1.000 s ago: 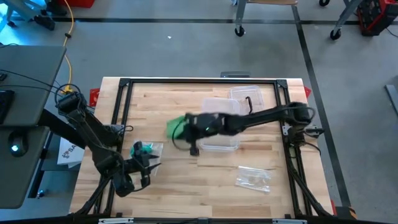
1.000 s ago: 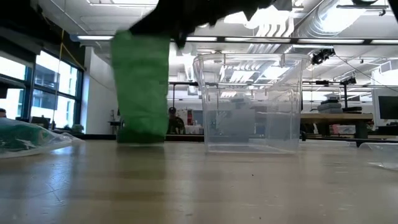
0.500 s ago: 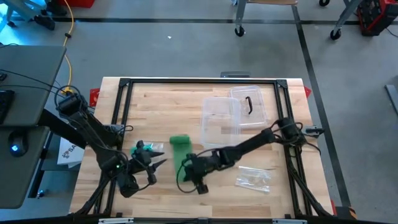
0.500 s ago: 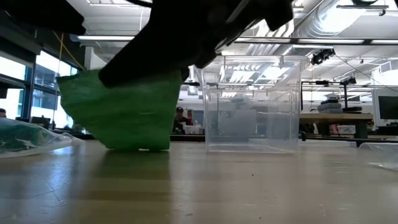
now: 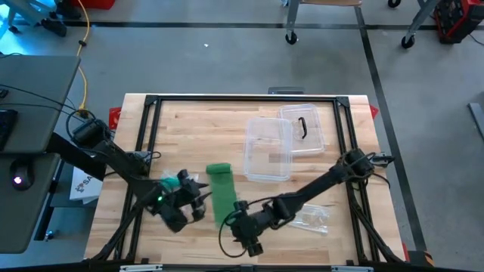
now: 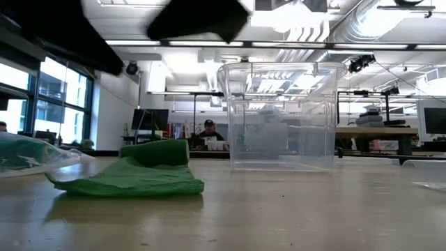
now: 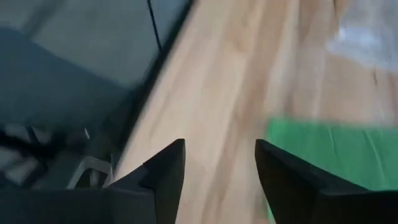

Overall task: Roll bandage
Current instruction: Roll the green bandage

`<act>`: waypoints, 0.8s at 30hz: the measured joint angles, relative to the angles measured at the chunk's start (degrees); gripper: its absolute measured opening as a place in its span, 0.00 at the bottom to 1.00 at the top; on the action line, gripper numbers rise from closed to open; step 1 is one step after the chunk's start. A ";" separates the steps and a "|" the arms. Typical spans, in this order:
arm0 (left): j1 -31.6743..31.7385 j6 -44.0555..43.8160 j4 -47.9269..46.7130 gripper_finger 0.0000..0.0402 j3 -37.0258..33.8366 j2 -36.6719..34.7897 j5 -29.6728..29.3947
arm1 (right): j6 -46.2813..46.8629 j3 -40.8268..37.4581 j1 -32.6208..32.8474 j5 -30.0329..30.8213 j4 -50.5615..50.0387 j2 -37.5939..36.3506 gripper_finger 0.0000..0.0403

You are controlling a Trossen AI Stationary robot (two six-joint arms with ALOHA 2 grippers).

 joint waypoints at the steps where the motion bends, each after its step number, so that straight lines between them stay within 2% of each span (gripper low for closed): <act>1: 2.10 0.30 -0.20 0.33 0.00 0.13 2.13 | 0.93 1.72 0.48 1.05 -4.59 0.01 0.47; 5: 12.06 9.92 -0.44 0.33 0.02 0.33 13.53 | 7.28 7.85 1.93 3.02 -19.89 0.11 0.46; 9: 21.13 23.05 0.04 0.33 0.02 0.41 20.15 | 9.59 12.60 4.69 4.65 -30.54 0.11 0.45; 14: 28.81 37.50 0.16 0.34 0.02 1.02 28.98 | 10.53 16.11 8.97 14.36 -37.61 0.09 0.42; 17: 32.93 41.58 0.11 0.37 0.02 2.93 33.24 | 10.55 16.19 10.80 19.39 -39.51 0.07 0.41; 21: 37.82 44.73 1.01 0.41 0.02 6.80 43.37 | 13.52 16.17 11.84 20.39 -42.70 -0.46 0.40; 24: 40.61 46.73 2.03 0.45 0.11 9.81 45.73 | 16.02 16.16 11.73 21.20 -46.42 -0.82 0.37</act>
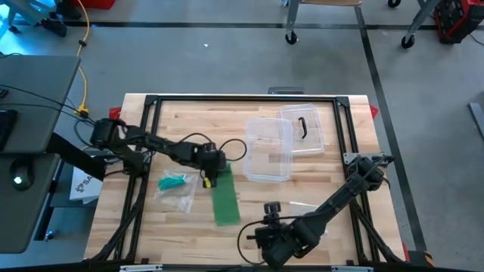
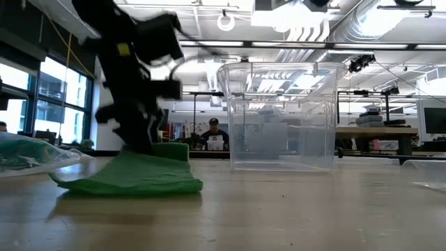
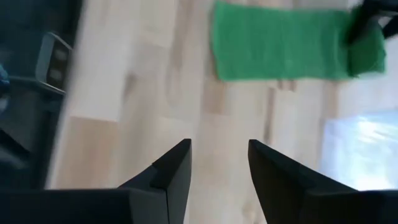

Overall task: Roll bandage
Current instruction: Roll the green bandage

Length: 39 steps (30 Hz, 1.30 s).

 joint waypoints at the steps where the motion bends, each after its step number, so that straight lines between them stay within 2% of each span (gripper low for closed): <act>1: 0.72 0.51 0.19 0.45 -0.01 1.26 0.43 | 0.31 -0.02 -0.01 0.62 -1.10 -0.01 0.37; 5: 2.30 0.86 0.70 0.44 0.26 3.22 3.10 | 0.93 -0.06 -0.13 3.02 -3.16 -0.03 0.34; 8: 1.66 -0.72 -0.32 0.38 0.07 2.02 3.77 | 0.65 -0.10 -0.11 3.41 -2.38 -0.03 0.33; 12: -0.92 -5.21 -3.68 0.26 -0.22 -4.42 4.87 | -3.23 -0.33 -0.04 4.96 3.46 -0.04 0.33; 15: -3.30 -10.13 -7.29 0.21 -0.13 -10.37 4.77 | -10.61 -3.13 -0.12 5.86 13.17 -0.21 0.33; 17: -4.61 -12.42 -8.17 0.21 -0.17 -13.47 4.35 | -17.25 -6.39 -1.34 2.85 21.23 -0.21 0.33; 21: -6.07 -15.18 -9.28 0.24 -0.11 -17.05 0.73 | -26.44 -13.75 -8.07 -11.86 36.28 -0.12 0.33; 23: -6.24 -15.88 -10.01 0.25 -0.14 -17.11 -1.50 | -28.02 -16.98 -12.03 -16.91 41.80 -0.12 0.33; 27: -6.14 -18.54 -9.93 0.26 -0.11 -15.49 -4.49 | -26.94 -20.71 -19.26 -18.54 48.09 -0.06 0.27; 30: -5.87 -20.77 -10.16 0.26 -0.11 -13.58 -4.77 | -25.88 -21.82 -22.86 -17.81 52.70 0.51 0.16; 33: -5.79 -22.69 -11.06 0.26 -0.11 -11.60 -4.79 | -28.20 -21.82 -23.80 -17.95 56.71 3.41 0.03; 39: -5.75 -24.42 -12.45 0.26 -0.11 -9.65 -5.03 | -25.28 -21.87 -24.33 -18.53 60.60 10.63 0.01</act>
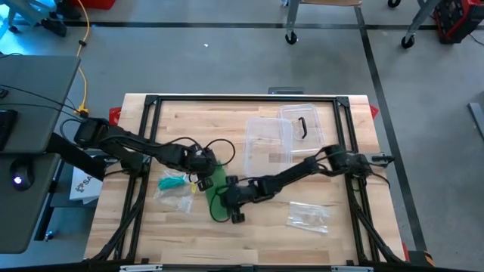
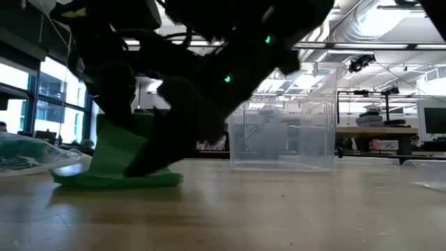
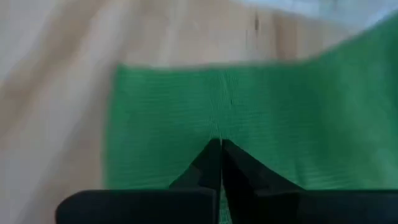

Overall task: Roll bandage
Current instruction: Roll the green bandage

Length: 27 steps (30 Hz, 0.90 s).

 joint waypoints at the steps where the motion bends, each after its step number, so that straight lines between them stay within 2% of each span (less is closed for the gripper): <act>1: -0.02 -0.28 -0.09 0.26 0.00 0.01 -0.49 | 0.62 0.05 -0.10 -1.39 0.67 0.93 0.01; 6: 0.00 -1.67 -0.38 0.26 0.00 -0.26 -4.10 | 6.56 0.44 1.22 -4.66 1.11 3.77 0.00; 14: 0.02 -3.32 -1.49 0.26 0.02 -0.69 -5.45 | 11.90 0.42 8.81 -7.52 0.15 4.37 0.00; 27: -0.02 -1.33 -1.71 0.26 0.02 -0.75 1.05 | 18.31 0.33 21.15 -11.68 -1.04 4.22 0.00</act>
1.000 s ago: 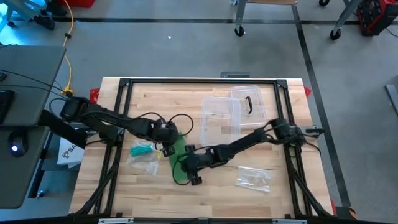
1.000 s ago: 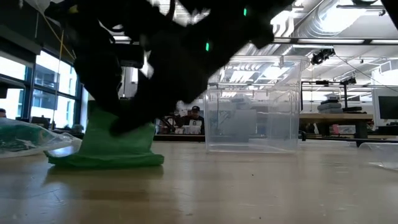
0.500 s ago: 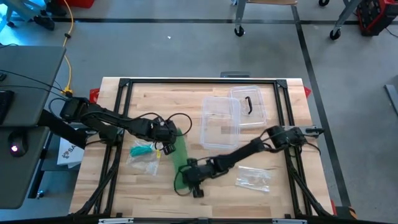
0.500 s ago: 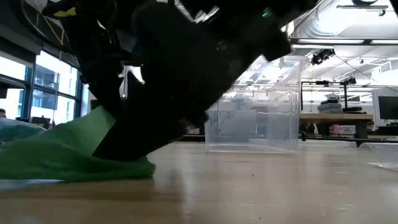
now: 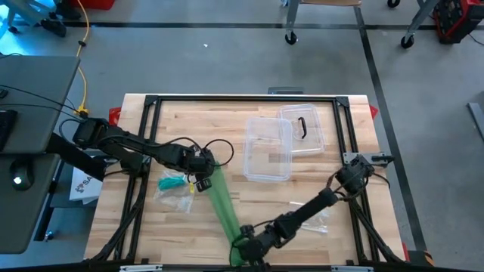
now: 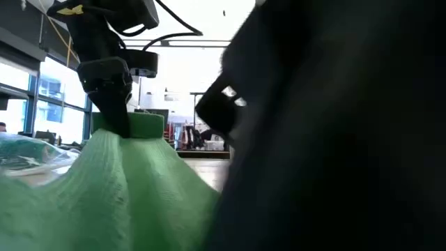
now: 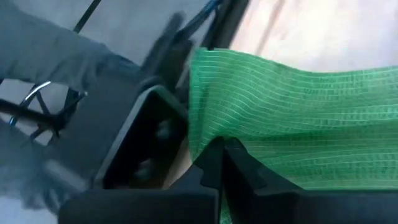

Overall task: Roll bandage
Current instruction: Roll the green bandage

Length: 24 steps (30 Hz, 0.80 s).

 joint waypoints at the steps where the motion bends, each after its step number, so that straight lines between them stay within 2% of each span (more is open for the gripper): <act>1: 0.01 0.58 -0.05 0.26 0.00 0.01 -0.01 | 0.03 0.00 0.40 -0.02 -0.34 -0.06 0.00; 5: 2.01 3.28 -0.64 0.26 0.04 0.00 0.42 | 0.44 0.10 1.36 -0.11 -1.76 -0.17 0.00; 10: 9.02 8.96 -0.23 0.25 0.04 -0.71 7.72 | -0.30 0.13 1.34 -0.33 -2.02 -0.17 0.00; 13: 13.86 12.87 0.79 0.23 -0.06 -1.05 9.87 | -0.39 0.18 1.27 -0.52 -2.31 -0.17 0.00; 15: 17.24 15.04 4.73 0.23 -1.58 -1.41 12.47 | -1.25 0.18 1.28 -0.56 -2.42 -0.17 0.00; 19: 24.71 16.82 16.35 0.23 -7.91 -2.00 22.08 | -2.01 0.18 1.31 -0.59 -2.46 -0.17 0.00; 24: 31.43 16.78 23.39 0.23 -15.62 -1.98 24.75 | -4.20 0.18 0.56 -0.85 -2.39 -0.17 0.00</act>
